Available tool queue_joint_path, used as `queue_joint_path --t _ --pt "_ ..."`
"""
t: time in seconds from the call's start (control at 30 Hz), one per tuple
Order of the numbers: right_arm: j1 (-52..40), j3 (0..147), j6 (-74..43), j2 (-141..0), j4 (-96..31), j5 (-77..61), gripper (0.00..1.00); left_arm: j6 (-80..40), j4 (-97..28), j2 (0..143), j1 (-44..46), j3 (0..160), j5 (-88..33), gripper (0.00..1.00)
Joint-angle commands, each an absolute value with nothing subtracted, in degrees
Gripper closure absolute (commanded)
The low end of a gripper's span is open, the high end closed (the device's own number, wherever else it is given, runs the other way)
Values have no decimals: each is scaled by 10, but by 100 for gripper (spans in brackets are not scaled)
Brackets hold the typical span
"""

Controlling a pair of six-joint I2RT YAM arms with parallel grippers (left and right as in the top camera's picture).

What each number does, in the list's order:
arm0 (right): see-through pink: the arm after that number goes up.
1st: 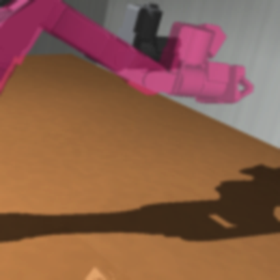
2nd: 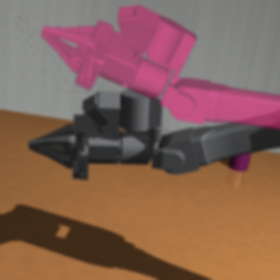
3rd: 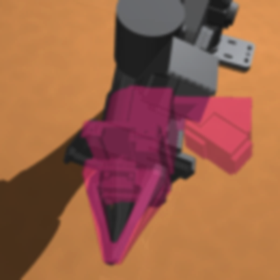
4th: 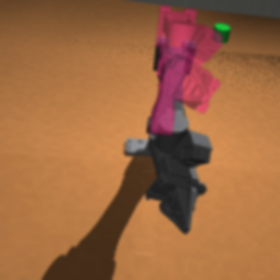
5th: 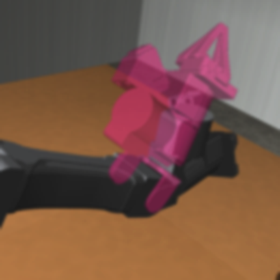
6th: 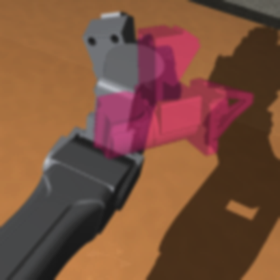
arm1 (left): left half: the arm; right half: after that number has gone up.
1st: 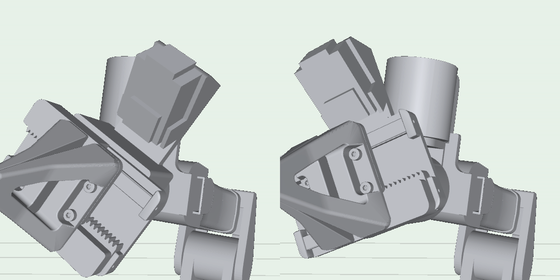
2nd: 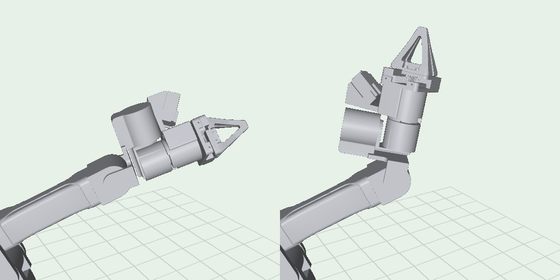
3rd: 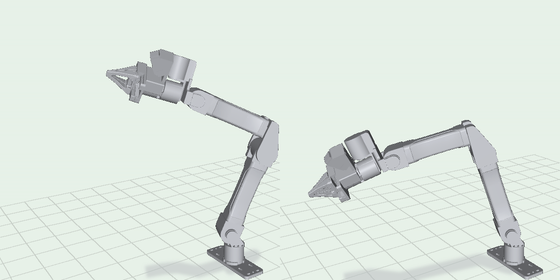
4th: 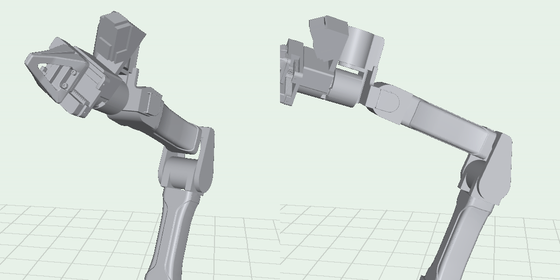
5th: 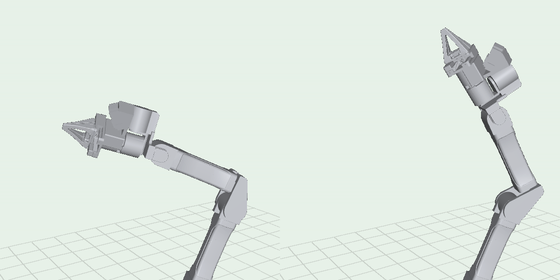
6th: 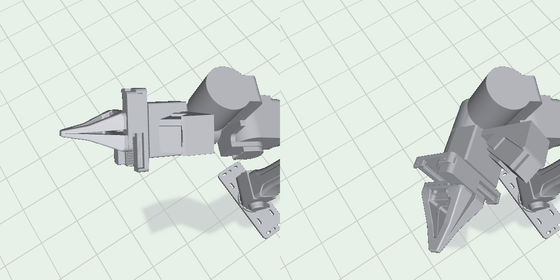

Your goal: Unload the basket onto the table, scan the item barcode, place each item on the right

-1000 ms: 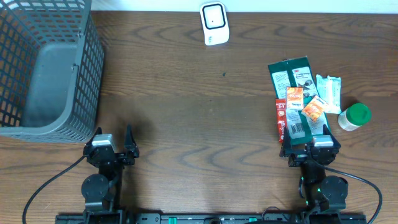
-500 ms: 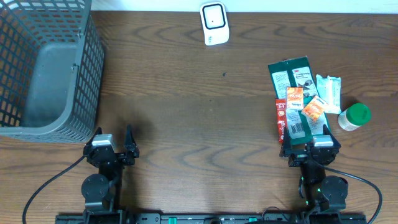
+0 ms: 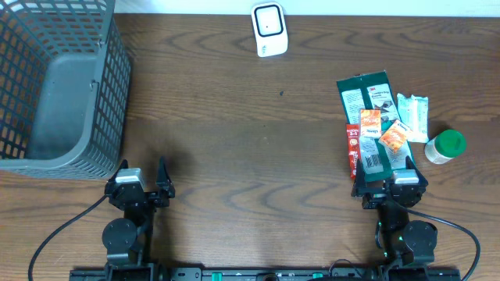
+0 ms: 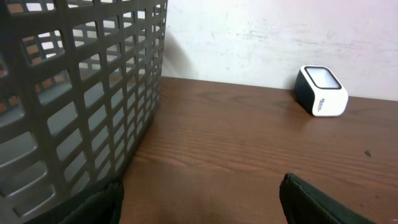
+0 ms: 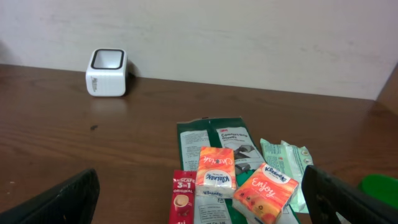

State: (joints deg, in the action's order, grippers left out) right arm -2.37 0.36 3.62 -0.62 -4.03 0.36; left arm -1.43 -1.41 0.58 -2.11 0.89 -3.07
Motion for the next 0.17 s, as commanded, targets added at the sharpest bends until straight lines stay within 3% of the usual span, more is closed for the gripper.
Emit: queue_joint_path --t 0.0,0.13 --pt "-18 3 44 -3 -43 -1 1 -7 -38 2 -23 2 -34 19" --pt "-18 3 44 -3 -43 -1 1 -7 -38 2 -23 2 -34 19"
